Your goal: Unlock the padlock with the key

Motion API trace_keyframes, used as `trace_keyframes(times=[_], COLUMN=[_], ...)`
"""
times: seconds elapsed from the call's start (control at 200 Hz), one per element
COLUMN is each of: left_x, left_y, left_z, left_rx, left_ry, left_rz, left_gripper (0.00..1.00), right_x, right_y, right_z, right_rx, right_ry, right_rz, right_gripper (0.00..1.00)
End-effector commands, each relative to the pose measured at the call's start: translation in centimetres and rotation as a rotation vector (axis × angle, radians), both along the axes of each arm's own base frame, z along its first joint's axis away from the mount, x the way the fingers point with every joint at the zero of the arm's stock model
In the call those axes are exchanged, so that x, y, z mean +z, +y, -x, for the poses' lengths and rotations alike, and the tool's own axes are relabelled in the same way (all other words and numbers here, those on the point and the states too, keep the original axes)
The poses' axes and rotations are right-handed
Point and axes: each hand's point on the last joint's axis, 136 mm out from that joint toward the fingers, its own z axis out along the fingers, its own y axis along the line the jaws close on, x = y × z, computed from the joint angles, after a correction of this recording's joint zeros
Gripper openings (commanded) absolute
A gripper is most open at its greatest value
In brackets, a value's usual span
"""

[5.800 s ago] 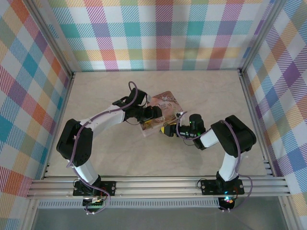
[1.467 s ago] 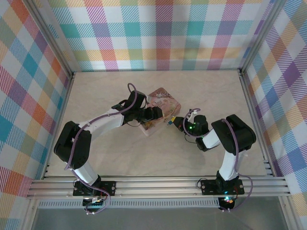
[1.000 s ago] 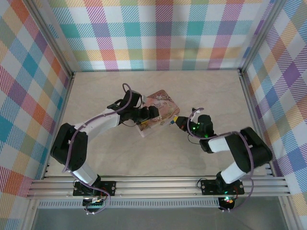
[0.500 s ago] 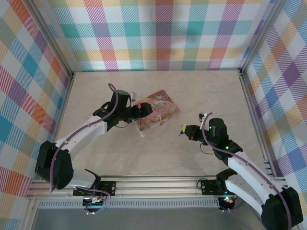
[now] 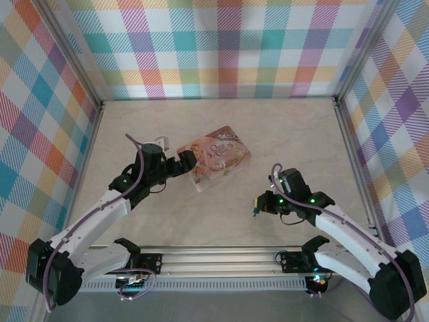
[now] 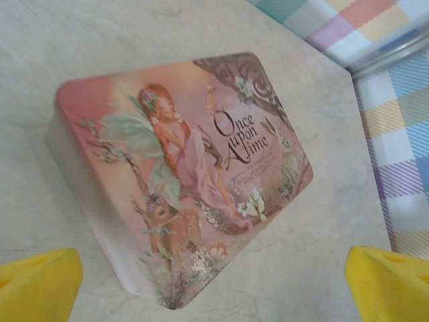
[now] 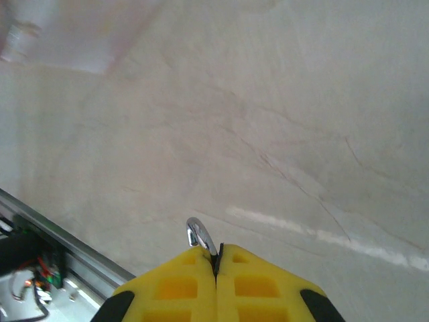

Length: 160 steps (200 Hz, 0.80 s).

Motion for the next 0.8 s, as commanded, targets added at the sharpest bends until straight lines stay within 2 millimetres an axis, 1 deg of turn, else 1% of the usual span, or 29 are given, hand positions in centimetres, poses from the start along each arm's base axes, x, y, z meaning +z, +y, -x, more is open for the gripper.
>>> trace_keyframes(times=[0.0,0.185,0.435,0.585,0.685,0.795], left_x=[-0.7,-0.6,-1.0,-0.8,-0.7,-0.5], left_y=[2.0,2.3,2.8,3.0,3.0,3.1], left_z=[0.2,0.4,0.7,0.6,0.7,0.5], left_rx=[0.060,0.061,0.072,0.076,0.077,0.084], left_ry=[-0.010,-0.016,-0.014,-0.021,-0.023,-0.028], left_rz=[-0.063,-0.072,-0.091,-0.093,-0.093,-0.089], left_gripper=[1.00,1.00,1.00,1.00,1.00,1.00], right_x=[-0.4,-2.4,-3.9,-4.9,-5.1,-4.7], right_y=[0.7,1.5,2.2,2.4,2.5,2.4], right_z=[0.2,0.2,-0.4,-0.5,-0.7,-0.8], right_rx=[0.041,0.103,0.112,0.119,0.120,0.125], right_ry=[0.020,0.063,0.084,0.100,0.099,0.083], right_rz=[0.052,0.144,0.160,0.169,0.170,0.179], right_gripper=[0.03,0.04,0.05,0.07,0.11,0.22])
